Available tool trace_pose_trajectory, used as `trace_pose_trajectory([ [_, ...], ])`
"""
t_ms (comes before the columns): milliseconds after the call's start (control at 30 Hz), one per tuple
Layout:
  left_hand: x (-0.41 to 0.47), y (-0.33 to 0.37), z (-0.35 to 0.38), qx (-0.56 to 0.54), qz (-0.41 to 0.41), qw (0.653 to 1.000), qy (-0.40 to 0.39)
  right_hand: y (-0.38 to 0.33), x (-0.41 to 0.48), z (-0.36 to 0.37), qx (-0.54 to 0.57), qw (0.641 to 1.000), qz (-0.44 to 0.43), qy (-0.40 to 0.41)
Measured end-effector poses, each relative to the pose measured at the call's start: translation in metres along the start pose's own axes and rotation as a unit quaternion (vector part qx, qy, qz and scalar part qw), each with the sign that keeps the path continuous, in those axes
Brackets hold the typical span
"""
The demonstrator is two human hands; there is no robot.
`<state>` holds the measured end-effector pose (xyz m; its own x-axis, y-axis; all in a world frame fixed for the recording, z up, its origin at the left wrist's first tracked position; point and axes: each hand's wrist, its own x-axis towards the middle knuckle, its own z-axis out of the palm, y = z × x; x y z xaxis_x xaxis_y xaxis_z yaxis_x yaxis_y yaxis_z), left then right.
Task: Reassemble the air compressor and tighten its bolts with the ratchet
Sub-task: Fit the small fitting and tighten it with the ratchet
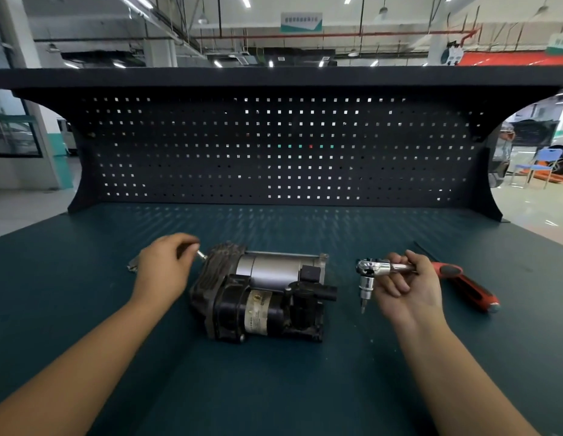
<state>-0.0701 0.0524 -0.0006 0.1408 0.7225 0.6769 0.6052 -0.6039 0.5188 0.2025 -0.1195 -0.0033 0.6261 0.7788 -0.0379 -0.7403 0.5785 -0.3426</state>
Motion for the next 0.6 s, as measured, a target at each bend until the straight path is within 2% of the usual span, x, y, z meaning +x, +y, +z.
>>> trace_pose_trajectory([
  [67, -0.004, 0.032, -0.002, -0.098, -0.003, 0.995, -0.015, 0.001, 0.000, 0.000, 0.005, 1.000, 0.000, 0.002],
  [167, -0.013, 0.077, 0.000, -0.233, -0.006, 0.966, -0.113, 0.001, 0.000, 0.000, 0.003, 1.000, -0.003, 0.007],
  [233, -0.020, 0.099, 0.006, -0.278, -0.003, 0.945, -0.172, 0.000, -0.001, -0.001, -0.001, 1.000, -0.006, 0.012],
  [400, -0.026, 0.121, 0.028, -0.226, 0.020, 0.945, -0.235, -0.001, 0.000, -0.001, 0.000, 1.000, -0.005, 0.013],
  [600, -0.026, 0.124, 0.038, -0.145, 0.095, 0.947, -0.270, 0.001, 0.001, -0.001, 0.008, 1.000, 0.000, 0.023],
])
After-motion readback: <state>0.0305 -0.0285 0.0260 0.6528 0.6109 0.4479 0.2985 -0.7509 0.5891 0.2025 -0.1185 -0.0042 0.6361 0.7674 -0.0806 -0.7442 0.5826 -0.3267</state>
